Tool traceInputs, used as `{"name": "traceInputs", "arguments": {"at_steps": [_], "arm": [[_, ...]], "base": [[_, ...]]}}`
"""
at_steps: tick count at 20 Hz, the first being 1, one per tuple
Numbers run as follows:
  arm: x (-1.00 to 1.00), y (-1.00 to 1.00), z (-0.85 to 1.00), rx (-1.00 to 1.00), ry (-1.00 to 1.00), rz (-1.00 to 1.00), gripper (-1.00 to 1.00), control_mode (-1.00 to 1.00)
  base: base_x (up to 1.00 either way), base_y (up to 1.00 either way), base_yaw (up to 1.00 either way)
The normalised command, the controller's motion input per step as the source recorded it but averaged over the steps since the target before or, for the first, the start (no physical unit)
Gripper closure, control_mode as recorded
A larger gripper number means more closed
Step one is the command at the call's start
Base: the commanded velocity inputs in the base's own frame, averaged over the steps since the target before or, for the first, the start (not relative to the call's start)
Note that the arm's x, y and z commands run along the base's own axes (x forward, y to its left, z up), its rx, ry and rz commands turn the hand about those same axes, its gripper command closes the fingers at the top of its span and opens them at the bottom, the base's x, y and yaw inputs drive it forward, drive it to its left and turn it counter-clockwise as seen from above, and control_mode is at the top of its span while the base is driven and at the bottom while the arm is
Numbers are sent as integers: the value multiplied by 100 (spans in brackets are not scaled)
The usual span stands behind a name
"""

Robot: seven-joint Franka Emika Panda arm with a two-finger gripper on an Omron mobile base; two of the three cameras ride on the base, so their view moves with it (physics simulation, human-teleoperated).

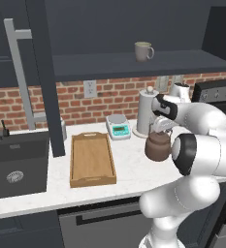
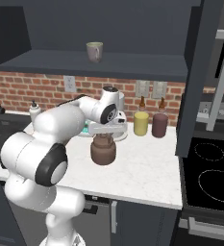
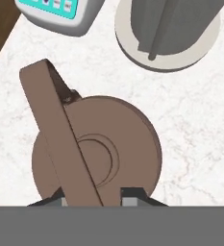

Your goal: Pick the kettle from the counter and place it on the tray. Then pick the mug from the cabinet and place it on the tray. Then close the cabinet doors.

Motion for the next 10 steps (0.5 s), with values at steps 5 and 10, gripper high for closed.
{"name": "traceInputs", "arguments": {"at_steps": [5, 10], "arm": [[-32, 9, 0, -1, -1, 0, 100, -100], [-45, 23, 18, -2, -8, 0, 100, -100]], "base": [[0, 0, 0], [0, 0, 0]]}}
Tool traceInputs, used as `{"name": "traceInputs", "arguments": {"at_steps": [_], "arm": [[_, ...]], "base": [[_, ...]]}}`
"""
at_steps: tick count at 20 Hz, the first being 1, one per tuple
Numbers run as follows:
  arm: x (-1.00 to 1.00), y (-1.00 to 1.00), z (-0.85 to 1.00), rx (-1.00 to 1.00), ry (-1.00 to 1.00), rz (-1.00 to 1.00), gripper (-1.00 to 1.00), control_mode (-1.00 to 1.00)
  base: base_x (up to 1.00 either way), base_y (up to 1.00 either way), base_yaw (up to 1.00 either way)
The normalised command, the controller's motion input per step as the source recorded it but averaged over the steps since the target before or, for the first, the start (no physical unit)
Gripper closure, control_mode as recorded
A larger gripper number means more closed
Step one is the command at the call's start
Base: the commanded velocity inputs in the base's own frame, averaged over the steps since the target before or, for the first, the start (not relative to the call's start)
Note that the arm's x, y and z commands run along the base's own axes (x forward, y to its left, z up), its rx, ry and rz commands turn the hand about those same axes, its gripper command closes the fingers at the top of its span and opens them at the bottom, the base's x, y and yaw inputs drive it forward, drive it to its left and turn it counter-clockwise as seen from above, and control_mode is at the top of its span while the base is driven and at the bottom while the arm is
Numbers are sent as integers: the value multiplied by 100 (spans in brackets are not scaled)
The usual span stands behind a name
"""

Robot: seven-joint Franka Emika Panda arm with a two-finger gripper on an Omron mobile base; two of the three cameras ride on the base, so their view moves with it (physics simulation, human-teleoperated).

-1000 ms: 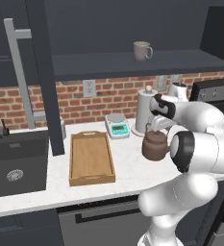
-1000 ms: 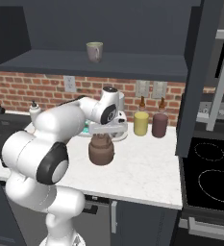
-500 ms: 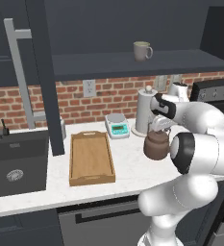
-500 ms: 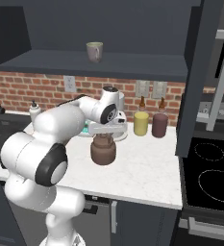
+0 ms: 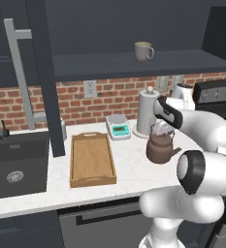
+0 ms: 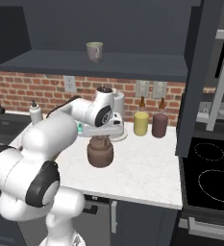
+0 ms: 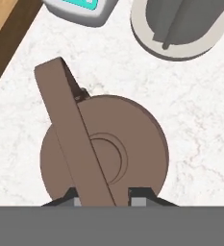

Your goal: Pick the kettle from the counter and place it on the tray. Then pick the mug from the cabinet and place it on the tray. Then close the cabinet doors.

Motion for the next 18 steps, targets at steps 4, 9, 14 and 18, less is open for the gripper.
{"name": "traceInputs", "arguments": {"at_steps": [4, 9, 14, 18], "arm": [[-28, 58, 42, -8, -8, 0, 100, -100], [-2, 86, 40, -5, -3, 2, 100, -100], [3, 97, 25, -2, 0, 4, 100, -100], [22, 90, 20, 0, 4, 5, 100, -100]], "base": [[0, 0, 0], [0, 0, 0], [0, 0, 0], [0, 0, 0]]}}
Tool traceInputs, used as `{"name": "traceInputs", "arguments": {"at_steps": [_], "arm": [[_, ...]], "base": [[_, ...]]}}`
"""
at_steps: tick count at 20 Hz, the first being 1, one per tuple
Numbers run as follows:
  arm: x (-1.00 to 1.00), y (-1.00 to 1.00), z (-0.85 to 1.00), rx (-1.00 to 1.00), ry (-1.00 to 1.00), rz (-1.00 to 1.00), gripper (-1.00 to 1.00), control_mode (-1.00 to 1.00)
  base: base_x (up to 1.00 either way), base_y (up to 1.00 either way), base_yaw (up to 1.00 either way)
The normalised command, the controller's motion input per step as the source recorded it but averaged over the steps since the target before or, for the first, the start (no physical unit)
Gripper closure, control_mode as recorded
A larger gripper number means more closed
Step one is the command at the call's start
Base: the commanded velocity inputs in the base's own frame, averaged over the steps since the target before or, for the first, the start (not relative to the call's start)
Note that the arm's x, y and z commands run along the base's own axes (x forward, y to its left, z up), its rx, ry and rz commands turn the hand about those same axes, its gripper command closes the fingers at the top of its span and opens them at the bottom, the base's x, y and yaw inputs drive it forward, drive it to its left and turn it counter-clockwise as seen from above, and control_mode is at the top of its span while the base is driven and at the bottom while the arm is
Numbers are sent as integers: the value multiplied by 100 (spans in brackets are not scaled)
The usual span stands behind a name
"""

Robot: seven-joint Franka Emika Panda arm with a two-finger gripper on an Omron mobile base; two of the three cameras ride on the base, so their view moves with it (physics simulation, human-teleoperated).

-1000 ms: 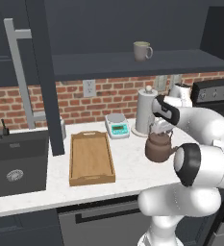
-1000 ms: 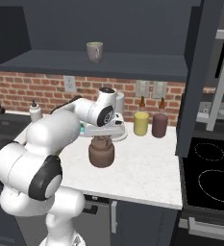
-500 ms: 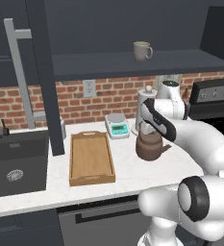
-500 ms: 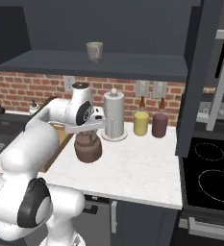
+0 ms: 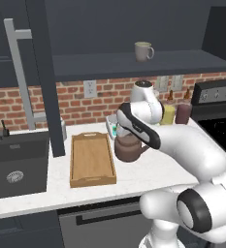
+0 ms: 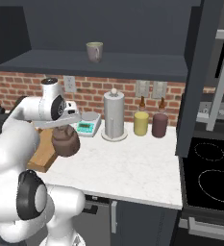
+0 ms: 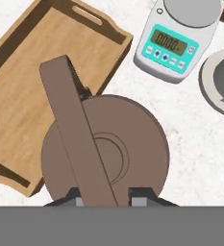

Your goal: Pick the kettle from the counter and place it on the tray. Then pick the mug from the cabinet and place it on the tray. Then close the cabinet doors.

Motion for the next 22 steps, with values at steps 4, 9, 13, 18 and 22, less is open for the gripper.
{"name": "traceInputs", "arguments": {"at_steps": [4, 9, 13, 18, 22], "arm": [[40, 78, 31, 0, 6, 4, 100, -100], [48, 73, 20, 0, 7, 3, 100, -100], [38, 53, 0, 0, 0, 0, 100, -100], [22, 37, -16, 0, 0, 1, 100, -100], [20, 11, -31, 0, 0, 0, 100, -100]], "base": [[0, 0, 0], [0, 0, 0], [0, 0, 0], [0, 0, 0], [0, 0, 0]]}}
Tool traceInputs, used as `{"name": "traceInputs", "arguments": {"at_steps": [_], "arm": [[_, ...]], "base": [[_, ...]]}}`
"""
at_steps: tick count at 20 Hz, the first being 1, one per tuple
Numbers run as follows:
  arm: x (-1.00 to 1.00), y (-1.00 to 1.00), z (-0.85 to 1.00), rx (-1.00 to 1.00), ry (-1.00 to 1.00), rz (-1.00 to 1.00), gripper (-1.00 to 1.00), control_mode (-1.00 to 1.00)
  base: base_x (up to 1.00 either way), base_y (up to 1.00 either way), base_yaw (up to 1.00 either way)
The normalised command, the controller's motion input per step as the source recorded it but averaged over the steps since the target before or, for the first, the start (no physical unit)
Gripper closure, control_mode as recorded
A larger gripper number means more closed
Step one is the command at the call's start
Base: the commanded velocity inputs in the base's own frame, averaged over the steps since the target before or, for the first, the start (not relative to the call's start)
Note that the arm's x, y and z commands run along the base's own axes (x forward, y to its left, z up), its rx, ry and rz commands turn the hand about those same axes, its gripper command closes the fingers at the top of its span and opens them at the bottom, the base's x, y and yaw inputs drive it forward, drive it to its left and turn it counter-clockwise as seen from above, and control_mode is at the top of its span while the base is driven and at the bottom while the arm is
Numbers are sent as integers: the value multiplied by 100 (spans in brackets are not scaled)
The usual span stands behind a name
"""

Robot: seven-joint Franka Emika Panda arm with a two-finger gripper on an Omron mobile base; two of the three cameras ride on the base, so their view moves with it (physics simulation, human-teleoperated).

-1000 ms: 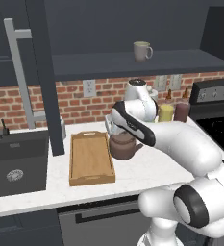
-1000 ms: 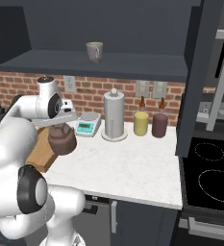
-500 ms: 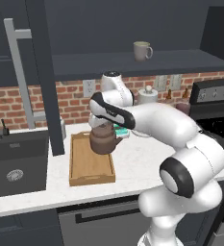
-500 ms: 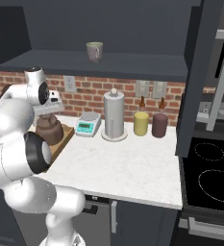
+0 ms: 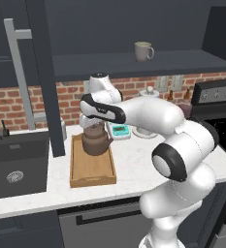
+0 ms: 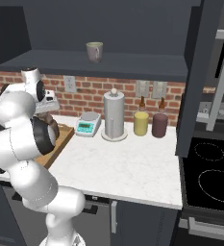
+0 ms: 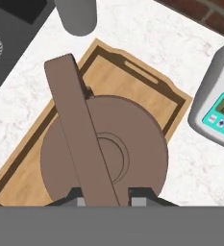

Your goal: Pick the kettle from the counter and place it on the tray. Then pick the mug from the cabinet and place it on the tray. Then close the cabinet doors.

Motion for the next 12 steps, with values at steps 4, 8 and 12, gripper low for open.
{"name": "traceInputs", "arguments": {"at_steps": [4, 8, 12], "arm": [[31, 2, -26, 0, 0, 0, 100, -100], [41, 3, -22, 0, 0, 0, 100, -100], [33, 0, -22, 0, 0, 0, 100, -100]], "base": [[0, 0, 0], [0, 0, 0], [0, 0, 0]]}}
